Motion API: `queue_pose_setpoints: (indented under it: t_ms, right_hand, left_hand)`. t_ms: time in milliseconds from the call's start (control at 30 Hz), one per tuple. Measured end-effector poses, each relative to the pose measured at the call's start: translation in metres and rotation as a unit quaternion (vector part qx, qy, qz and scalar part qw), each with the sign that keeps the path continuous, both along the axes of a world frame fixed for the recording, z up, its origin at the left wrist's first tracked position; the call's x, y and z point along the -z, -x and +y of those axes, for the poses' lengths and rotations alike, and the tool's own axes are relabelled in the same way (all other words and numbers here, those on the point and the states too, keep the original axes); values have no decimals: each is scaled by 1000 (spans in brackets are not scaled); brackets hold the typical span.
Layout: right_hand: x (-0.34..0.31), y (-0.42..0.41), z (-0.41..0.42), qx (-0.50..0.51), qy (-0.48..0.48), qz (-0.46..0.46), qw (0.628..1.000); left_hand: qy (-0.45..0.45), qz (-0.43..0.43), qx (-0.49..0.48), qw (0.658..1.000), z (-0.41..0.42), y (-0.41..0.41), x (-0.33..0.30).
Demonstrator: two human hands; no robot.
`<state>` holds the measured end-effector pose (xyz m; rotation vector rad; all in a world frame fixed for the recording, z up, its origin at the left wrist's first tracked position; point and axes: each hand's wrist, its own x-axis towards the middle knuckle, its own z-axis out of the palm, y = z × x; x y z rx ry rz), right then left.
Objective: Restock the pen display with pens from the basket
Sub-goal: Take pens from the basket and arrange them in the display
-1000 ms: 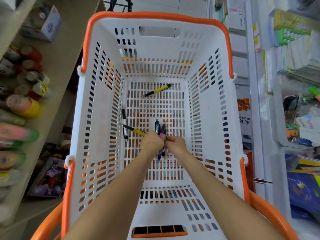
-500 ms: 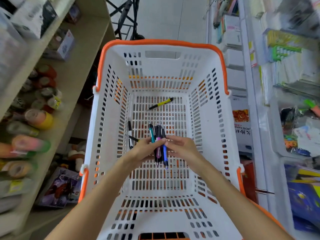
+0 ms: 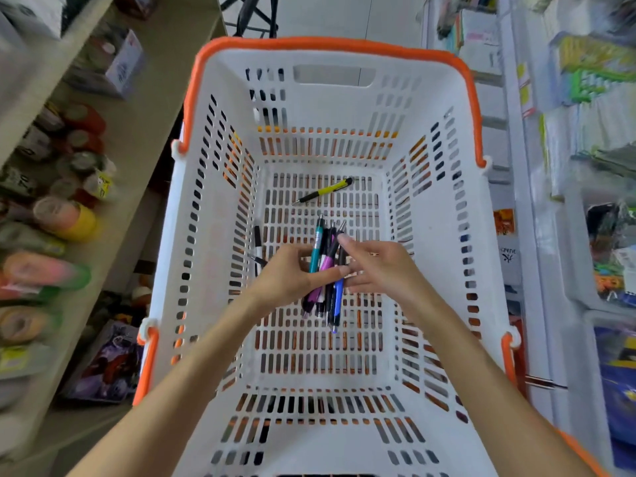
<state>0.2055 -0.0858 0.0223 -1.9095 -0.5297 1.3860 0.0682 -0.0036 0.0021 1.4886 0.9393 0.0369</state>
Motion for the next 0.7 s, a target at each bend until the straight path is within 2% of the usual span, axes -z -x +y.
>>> queue_pose_setpoints:
  t_ms: [167, 233, 267, 333, 433, 500, 633, 700]
  right_hand:
    - [9, 3, -4, -42, -9, -109, 993]
    - [11, 2, -5, -56, -6, -106, 993]
    - [10, 1, -5, -49, -5, -82, 995]
    - [5, -1, -4, -12, -14, 0, 1000]
    - [0, -1, -3, 15, -33, 59, 998]
    - [-1, -1, -3, 14, -36, 56, 998]
    - [0, -5, -2, -8, -9, -60, 998]
    - [2, -5, -2, -20, -3, -73, 997]
  left_hand:
    - [-117, 12, 42, 992, -15, 0, 11]
    - [-155, 18, 34, 987, -21, 1, 13]
    - [-142, 4, 26, 989, -23, 2, 12]
    - [-42, -42, -13, 998, -26, 3, 5]
    - [71, -25, -57, 995, -20, 9, 0]
    - [90, -2, -53, 995, -19, 10, -2]
    - [131, 7, -59, 990, -17, 5, -5]
    - [151, 5, -57, 987, -15, 5, -5]
